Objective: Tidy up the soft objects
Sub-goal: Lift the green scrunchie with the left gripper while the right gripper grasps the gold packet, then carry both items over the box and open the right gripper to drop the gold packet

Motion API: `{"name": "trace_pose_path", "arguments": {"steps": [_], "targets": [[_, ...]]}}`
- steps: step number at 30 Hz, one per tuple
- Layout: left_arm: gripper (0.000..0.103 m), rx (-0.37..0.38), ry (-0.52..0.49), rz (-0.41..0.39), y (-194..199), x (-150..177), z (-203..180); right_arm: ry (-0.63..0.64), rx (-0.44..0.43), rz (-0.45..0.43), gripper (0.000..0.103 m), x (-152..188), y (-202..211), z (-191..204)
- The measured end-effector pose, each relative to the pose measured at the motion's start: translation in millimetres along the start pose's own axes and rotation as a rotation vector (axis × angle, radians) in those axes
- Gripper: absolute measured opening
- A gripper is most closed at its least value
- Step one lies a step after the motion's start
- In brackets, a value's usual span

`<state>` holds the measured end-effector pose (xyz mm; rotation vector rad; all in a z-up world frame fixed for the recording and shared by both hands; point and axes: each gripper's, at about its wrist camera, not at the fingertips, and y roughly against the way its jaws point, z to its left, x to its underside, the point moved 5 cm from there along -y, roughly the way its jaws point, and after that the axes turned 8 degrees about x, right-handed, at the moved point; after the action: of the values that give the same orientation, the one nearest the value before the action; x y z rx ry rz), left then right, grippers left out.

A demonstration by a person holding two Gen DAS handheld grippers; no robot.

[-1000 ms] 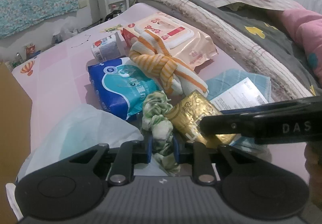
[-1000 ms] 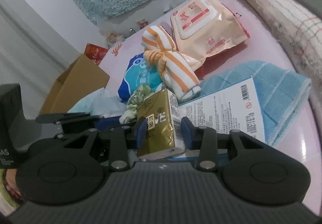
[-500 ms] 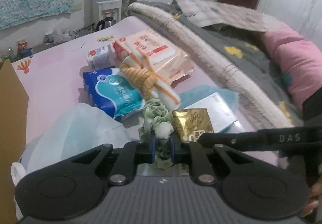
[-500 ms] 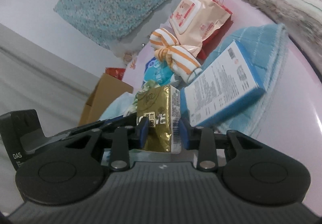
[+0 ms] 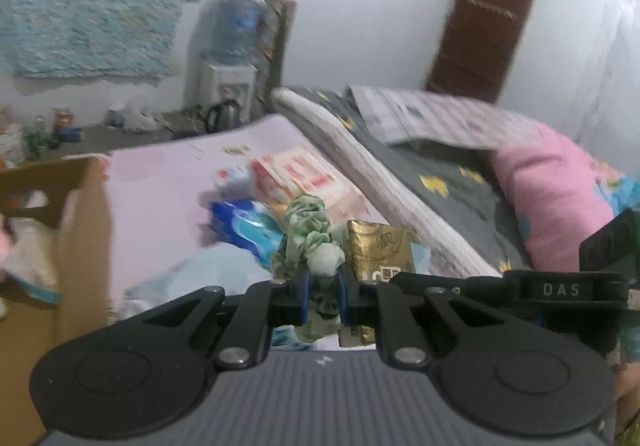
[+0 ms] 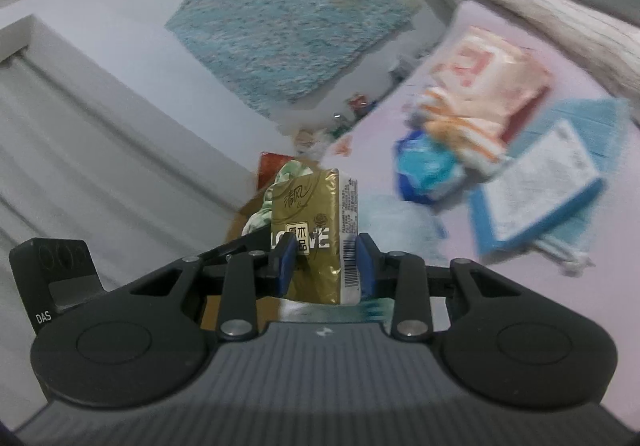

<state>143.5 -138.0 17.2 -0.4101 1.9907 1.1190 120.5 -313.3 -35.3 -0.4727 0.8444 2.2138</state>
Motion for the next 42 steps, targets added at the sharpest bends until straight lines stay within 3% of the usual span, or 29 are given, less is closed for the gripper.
{"name": "trace_pose_path", "arguments": {"steps": [6, 16, 21, 26, 35, 42], "targets": [[0.014, -0.063, 0.064, -0.108, 65, -1, 37, 0.101, -0.063, 0.036, 0.032, 11, -19, 70], [0.013, -0.219, 0.195, -0.213, 158, 24, 121, 0.23, -0.169, 0.191, 0.032, 53, -81, 177], [0.012, -0.265, 0.299, -0.178, 167, 50, 170, 0.281, -0.14, 0.292, 0.032, 85, -123, 205], [0.012, -0.244, 0.379, -0.114, 157, 73, 202, 0.358, -0.047, 0.369, 0.032, 113, -142, 210], [0.013, -0.187, 0.454, -0.002, 135, 105, 226, 0.572, 0.137, 0.441, 0.037, 137, -164, 218], [0.014, -0.166, 0.484, 0.077, 122, 118, 233, 0.609, 0.141, 0.469, 0.048, 134, -164, 225]]}}
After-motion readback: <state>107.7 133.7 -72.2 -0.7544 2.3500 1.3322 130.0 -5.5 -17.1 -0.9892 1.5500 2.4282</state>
